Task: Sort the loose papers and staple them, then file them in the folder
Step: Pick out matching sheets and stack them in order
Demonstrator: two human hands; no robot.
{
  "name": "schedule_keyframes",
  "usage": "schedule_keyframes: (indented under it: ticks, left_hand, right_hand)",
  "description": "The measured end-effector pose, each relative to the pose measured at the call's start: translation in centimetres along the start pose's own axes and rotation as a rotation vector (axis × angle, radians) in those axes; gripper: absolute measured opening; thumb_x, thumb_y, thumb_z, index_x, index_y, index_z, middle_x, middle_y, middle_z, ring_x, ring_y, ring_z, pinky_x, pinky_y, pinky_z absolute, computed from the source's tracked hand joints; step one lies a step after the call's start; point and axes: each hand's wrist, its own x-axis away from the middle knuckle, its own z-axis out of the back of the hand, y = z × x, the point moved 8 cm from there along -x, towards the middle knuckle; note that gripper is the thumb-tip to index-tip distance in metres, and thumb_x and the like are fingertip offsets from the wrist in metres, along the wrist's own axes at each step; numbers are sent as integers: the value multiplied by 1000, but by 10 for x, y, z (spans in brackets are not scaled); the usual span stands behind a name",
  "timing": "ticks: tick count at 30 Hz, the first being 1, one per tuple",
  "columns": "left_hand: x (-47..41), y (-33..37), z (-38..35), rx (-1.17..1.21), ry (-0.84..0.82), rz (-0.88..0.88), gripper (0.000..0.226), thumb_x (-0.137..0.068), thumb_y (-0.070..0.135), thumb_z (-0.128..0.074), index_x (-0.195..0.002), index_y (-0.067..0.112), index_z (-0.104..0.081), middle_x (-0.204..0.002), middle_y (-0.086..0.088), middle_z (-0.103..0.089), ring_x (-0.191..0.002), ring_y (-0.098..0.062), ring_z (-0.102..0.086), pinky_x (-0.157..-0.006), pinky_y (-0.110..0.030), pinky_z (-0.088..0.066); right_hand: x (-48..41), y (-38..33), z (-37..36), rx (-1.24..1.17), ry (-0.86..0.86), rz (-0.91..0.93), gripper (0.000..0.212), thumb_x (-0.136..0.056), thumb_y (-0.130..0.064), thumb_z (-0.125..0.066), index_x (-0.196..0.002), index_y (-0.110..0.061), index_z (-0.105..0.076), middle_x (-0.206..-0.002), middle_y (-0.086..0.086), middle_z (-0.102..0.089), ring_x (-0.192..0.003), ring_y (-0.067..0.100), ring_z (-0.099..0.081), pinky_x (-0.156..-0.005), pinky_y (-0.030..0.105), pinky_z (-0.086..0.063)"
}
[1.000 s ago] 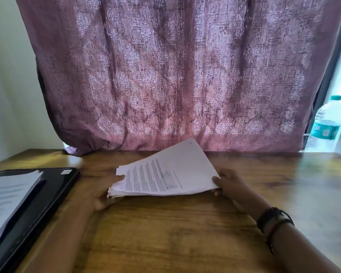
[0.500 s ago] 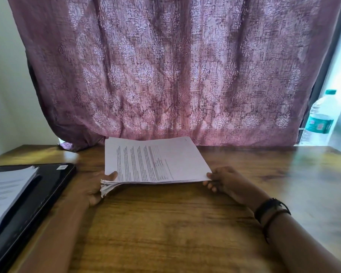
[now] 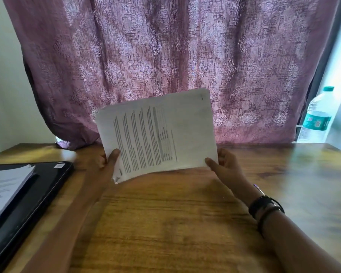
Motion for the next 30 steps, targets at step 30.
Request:
schedule_keyframes:
  ticks: [30]
  left_hand:
    - [-27,-83,11,65,-19,408,35,-94,11,-56,-128,4,-52,-116,-20,-65,-103,-35,-64,-93,-53,-50]
  right_hand:
    - [11,13,-7,88,-342,-185,41,-86,15,-57,-117,-12,-62,-94,10,-72,-79,20,-64,-65,18,-54]
